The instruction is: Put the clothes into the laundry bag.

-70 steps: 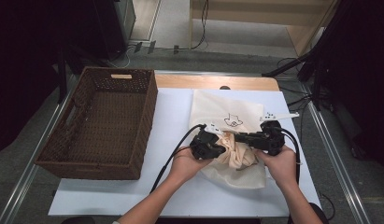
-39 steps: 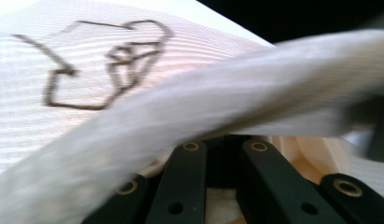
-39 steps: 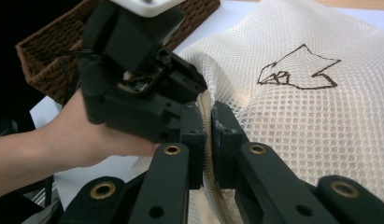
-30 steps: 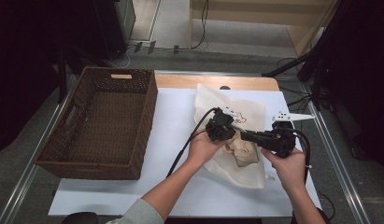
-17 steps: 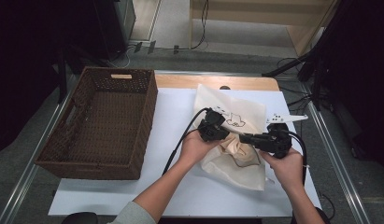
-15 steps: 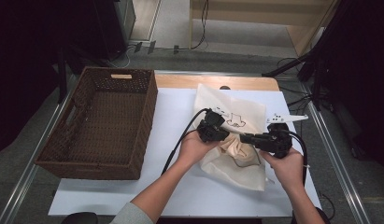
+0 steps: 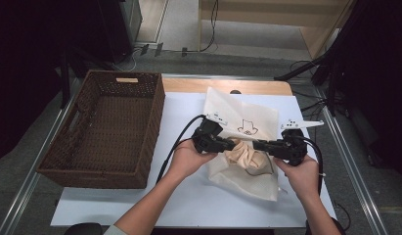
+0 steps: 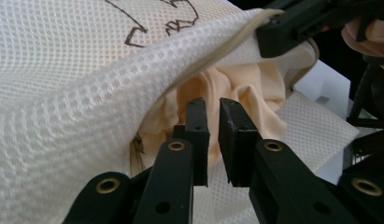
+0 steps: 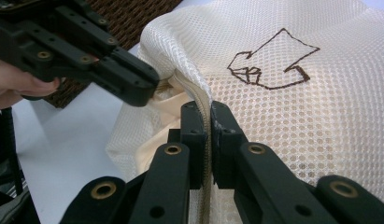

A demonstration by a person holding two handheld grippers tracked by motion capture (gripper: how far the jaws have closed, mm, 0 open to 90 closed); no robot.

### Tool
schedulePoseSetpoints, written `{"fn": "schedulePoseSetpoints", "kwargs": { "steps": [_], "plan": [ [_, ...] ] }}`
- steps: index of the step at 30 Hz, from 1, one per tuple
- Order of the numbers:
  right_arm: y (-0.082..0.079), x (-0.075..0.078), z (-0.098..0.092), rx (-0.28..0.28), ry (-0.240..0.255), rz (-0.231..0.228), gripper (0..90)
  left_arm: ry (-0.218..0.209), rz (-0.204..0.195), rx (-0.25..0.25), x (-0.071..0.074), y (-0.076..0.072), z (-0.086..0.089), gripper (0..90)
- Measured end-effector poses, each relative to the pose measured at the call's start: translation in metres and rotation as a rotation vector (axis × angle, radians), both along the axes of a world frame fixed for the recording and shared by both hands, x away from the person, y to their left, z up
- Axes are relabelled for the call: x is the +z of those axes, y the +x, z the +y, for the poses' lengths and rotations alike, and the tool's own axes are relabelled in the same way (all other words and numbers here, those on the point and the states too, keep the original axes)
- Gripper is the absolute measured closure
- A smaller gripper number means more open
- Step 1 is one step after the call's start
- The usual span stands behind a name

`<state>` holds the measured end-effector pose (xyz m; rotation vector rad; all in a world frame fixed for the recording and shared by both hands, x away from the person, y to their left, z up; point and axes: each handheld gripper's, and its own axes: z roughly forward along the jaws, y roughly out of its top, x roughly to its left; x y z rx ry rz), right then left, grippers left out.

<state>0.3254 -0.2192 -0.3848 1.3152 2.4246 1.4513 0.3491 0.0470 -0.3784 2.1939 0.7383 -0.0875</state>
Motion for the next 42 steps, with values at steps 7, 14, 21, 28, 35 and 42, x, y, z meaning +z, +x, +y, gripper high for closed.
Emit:
{"fn": "schedulePoseSetpoints", "kwargs": {
  "steps": [7, 14, 21, 28, 35, 42],
  "plan": [
    [0.000, 0.000, -0.001, -0.002, 0.004, 0.001, 85.9, -0.032, 0.008, -0.074, -0.002, -0.018, 0.006, 56.1],
    [-0.001, 0.001, -0.001, 0.002, 0.005, -0.004, 85.5, -0.066, 0.012, -0.106, -0.008, -0.035, 0.008, 34.2],
    [-0.001, 0.002, -0.001, 0.003, 0.004, -0.004, 85.5, -0.057, 0.028, -0.129, -0.021, -0.044, 0.005, 26.2],
    [-0.001, 0.002, -0.001, 0.001, 0.005, -0.003, 85.4, -0.011, 0.062, -0.083, -0.031, -0.039, -0.003, 70.1],
    [-0.001, 0.002, -0.002, 0.000, 0.007, -0.010, 85.3, 0.028, 0.040, -0.069, -0.036, -0.028, -0.020, 90.0],
    [-0.002, 0.002, -0.001, -0.007, 0.001, -0.011, 85.3, 0.089, -0.002, -0.051, -0.041, -0.012, -0.050, 90.0]
  ]
}}
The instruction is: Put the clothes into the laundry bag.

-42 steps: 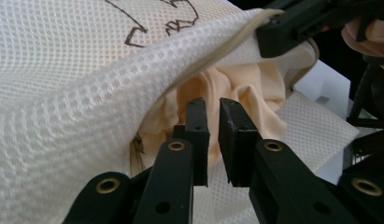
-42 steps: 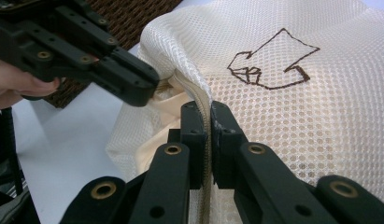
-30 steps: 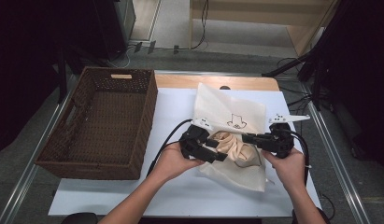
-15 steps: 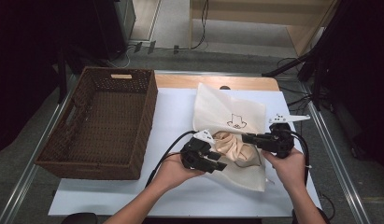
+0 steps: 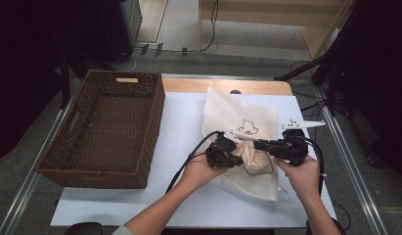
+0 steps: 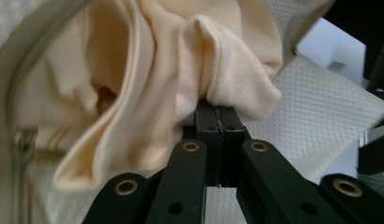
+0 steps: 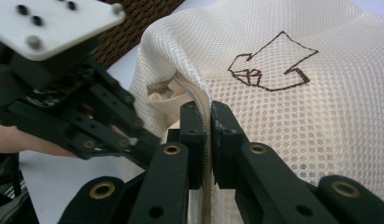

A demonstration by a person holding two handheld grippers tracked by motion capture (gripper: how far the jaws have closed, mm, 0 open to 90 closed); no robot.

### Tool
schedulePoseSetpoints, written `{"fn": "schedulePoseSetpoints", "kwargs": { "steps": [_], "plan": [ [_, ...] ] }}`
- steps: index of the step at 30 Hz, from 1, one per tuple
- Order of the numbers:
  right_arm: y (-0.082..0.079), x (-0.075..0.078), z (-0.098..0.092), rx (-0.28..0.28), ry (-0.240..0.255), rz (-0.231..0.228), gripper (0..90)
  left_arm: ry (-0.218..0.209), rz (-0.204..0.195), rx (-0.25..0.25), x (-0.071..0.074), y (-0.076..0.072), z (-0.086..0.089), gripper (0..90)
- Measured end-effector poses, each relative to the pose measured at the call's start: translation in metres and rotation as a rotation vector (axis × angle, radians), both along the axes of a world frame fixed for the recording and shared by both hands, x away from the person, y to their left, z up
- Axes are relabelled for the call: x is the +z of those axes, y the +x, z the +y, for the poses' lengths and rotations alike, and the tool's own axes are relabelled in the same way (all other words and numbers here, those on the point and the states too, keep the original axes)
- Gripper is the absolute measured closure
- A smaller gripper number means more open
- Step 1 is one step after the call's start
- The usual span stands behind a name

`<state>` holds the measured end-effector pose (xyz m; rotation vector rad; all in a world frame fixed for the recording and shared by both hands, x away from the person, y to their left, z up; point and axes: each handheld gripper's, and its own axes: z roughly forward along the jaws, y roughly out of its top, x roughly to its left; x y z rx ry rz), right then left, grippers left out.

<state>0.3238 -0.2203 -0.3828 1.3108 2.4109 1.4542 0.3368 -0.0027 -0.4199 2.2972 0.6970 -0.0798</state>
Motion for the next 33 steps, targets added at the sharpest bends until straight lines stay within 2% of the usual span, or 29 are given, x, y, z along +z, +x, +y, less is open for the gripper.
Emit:
{"fn": "schedulePoseSetpoints", "kwargs": {
  "steps": [2, 8, 9, 12, 15, 18, 19, 23, 25, 29, 31, 33],
  "plan": [
    [0.000, 0.000, -0.001, -0.003, 0.002, 0.002, 85.3, 0.009, -0.021, 0.002, -0.001, 0.003, -0.008, 90.0],
    [0.000, -0.003, -0.001, -0.006, -0.001, 0.009, 85.5, -0.003, -0.038, 0.070, -0.004, 0.014, -0.025, 90.0],
    [-0.001, -0.004, -0.001, -0.008, 0.000, 0.009, 85.5, 0.007, -0.059, 0.074, -0.004, 0.015, -0.026, 90.0],
    [-0.002, -0.004, -0.003, -0.012, 0.006, 0.012, 85.6, 0.011, -0.085, 0.110, -0.007, 0.020, -0.028, 90.0],
    [-0.004, -0.004, -0.003, -0.001, 0.020, 0.013, 85.5, -0.021, -0.091, 0.160, -0.008, 0.027, -0.029, 90.0],
    [-0.005, -0.003, -0.002, -0.001, 0.021, 0.006, 85.6, -0.053, -0.114, 0.194, -0.006, 0.032, -0.032, 90.0],
    [-0.005, -0.003, -0.003, -0.002, 0.022, 0.006, 85.6, -0.052, -0.113, 0.199, -0.005, 0.033, -0.032, 90.0],
    [-0.004, -0.005, -0.003, -0.012, 0.013, 0.009, 85.7, -0.072, -0.046, 0.179, -0.011, 0.043, -0.030, 90.0],
    [-0.004, -0.006, -0.001, -0.006, 0.003, 0.001, 85.7, -0.064, -0.010, 0.163, -0.010, 0.044, -0.026, 90.0],
    [-0.003, -0.008, -0.002, -0.011, -0.002, 0.000, 85.7, -0.051, 0.002, 0.131, -0.005, 0.040, -0.017, 89.0],
    [-0.002, -0.009, -0.005, -0.017, 0.009, 0.009, 85.7, -0.062, 0.038, 0.103, -0.004, 0.038, -0.010, 85.3],
    [-0.002, -0.010, -0.006, -0.020, 0.014, 0.012, 85.6, -0.047, 0.053, 0.090, -0.004, 0.036, -0.006, 81.0]
  ]
}}
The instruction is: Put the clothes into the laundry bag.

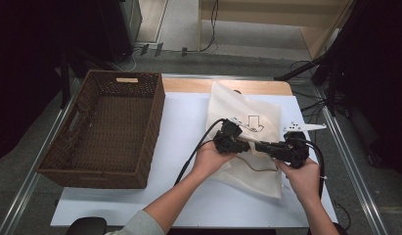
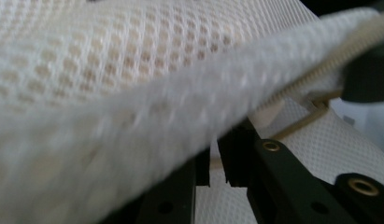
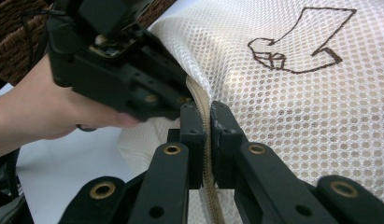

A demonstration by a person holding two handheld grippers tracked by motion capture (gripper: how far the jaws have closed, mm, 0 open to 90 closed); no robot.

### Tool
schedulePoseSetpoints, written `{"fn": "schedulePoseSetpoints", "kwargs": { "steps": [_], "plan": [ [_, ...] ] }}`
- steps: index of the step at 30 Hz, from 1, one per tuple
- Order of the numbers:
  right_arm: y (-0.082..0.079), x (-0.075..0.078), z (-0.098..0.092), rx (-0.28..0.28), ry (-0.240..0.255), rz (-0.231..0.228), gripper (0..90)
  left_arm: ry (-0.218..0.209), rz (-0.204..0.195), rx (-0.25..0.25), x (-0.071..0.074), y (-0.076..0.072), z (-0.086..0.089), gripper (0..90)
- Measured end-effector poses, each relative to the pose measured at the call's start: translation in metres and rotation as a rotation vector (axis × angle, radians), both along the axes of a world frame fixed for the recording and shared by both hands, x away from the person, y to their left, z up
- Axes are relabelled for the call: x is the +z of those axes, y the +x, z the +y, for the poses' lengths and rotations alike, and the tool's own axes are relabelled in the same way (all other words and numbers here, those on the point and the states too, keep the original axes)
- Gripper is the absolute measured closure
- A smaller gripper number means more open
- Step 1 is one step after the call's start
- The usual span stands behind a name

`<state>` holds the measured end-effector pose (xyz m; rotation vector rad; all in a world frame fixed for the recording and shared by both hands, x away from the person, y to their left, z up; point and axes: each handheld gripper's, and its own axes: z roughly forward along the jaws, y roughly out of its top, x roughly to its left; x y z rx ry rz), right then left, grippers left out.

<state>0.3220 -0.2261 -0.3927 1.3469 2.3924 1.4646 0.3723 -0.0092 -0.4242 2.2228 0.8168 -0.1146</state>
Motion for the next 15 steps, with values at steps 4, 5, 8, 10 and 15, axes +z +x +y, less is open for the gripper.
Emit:
{"fn": "schedulePoseSetpoints", "kwargs": {
  "steps": [4, 5, 8, 10, 15],
  "plan": [
    [0.001, -0.001, 0.000, -0.001, -0.004, 0.000, 85.3, 0.012, -0.015, -0.028, 0.006, -0.008, 0.010, 73.0],
    [0.001, -0.001, 0.000, -0.001, -0.004, 0.002, 85.3, 0.001, -0.014, -0.030, 0.008, -0.010, 0.012, 71.5],
    [0.001, -0.002, 0.001, -0.002, -0.003, 0.004, 85.2, -0.010, -0.003, -0.046, 0.015, -0.015, 0.020, 66.8],
    [0.001, -0.002, 0.001, -0.001, -0.002, 0.005, 85.0, -0.007, 0.002, -0.046, 0.018, -0.019, 0.025, 63.4],
    [0.001, -0.003, 0.002, 0.006, 0.006, 0.015, 84.7, -0.014, -0.001, -0.035, 0.022, -0.025, 0.038, 54.7]
  ]
}}
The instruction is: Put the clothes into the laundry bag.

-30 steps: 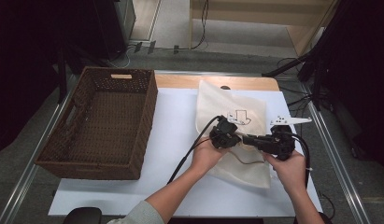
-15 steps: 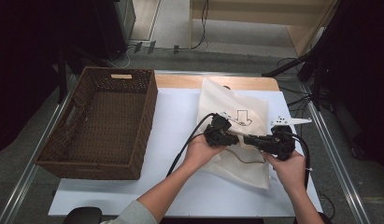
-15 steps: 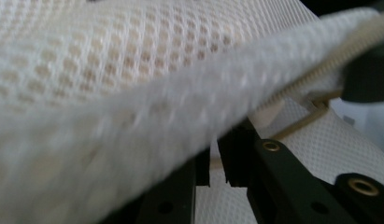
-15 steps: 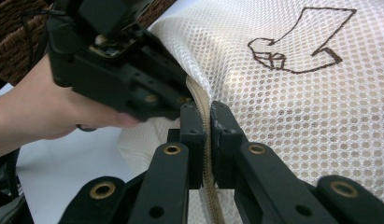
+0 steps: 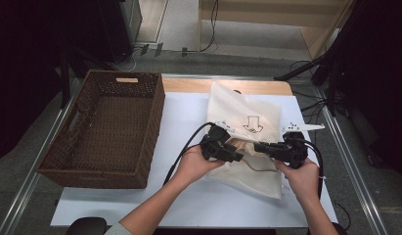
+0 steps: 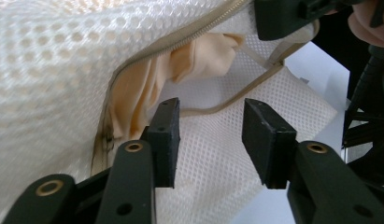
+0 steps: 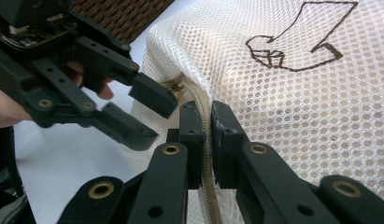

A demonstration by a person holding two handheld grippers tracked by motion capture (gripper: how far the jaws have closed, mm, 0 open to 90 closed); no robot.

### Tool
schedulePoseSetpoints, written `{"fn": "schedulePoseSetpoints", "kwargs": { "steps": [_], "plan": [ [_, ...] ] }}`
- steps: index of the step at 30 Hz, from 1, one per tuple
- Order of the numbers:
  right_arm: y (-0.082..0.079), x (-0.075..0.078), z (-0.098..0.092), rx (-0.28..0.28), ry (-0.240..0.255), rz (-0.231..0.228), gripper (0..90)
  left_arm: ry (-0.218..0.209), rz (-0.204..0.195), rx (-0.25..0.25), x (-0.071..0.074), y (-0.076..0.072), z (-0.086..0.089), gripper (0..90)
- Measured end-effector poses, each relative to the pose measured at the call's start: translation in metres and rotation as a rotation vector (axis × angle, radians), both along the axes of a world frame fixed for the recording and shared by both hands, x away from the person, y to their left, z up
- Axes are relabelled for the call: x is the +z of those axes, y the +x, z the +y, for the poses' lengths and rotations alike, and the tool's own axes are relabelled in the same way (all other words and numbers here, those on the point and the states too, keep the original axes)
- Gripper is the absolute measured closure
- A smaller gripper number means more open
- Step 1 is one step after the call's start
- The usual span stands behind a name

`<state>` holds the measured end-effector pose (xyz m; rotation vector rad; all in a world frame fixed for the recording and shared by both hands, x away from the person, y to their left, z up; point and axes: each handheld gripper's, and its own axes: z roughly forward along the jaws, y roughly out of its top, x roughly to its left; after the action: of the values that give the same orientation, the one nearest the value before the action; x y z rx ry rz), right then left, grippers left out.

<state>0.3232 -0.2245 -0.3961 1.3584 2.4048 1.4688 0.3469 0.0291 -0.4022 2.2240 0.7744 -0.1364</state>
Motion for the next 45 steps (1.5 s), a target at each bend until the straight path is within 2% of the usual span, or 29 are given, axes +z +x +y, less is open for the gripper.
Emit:
{"fn": "schedulePoseSetpoints", "kwargs": {
  "steps": [14, 20, 26, 31, 35, 38, 42, 43, 45],
  "plan": [
    [0.003, -0.001, 0.004, 0.016, -0.005, 0.004, 84.1, 0.002, -0.052, 0.039, 0.012, -0.020, 0.039, 45.0],
    [0.006, -0.001, 0.010, 0.037, -0.009, 0.006, 84.1, 0.006, -0.043, 0.064, 0.008, -0.025, 0.046, 43.3],
    [0.011, -0.002, 0.018, 0.062, -0.016, 0.009, 84.1, 0.021, -0.023, 0.075, -0.004, -0.025, 0.046, 42.2],
    [0.014, -0.002, 0.022, 0.072, -0.019, 0.014, 84.1, 0.015, -0.017, 0.090, -0.012, -0.024, 0.039, 42.3],
    [0.015, -0.002, 0.023, 0.076, -0.019, 0.017, 84.1, 0.062, -0.033, 0.083, -0.024, -0.021, 0.030, 40.5],
    [0.015, -0.002, 0.023, 0.075, -0.019, 0.021, 84.1, 0.071, -0.012, 0.108, -0.037, -0.015, 0.029, 38.8],
    [0.015, -0.003, 0.024, 0.078, -0.026, 0.022, 84.1, 0.100, -0.012, 0.119, -0.052, -0.013, 0.025, 34.8],
    [0.015, -0.003, 0.024, 0.079, -0.028, 0.020, 84.1, 0.116, -0.017, 0.117, -0.054, -0.013, 0.024, 34.8],
    [0.015, -0.003, 0.024, 0.078, -0.031, 0.024, 84.0, 0.134, -0.073, 0.117, -0.058, -0.016, 0.024, 38.2]
  ]
}}
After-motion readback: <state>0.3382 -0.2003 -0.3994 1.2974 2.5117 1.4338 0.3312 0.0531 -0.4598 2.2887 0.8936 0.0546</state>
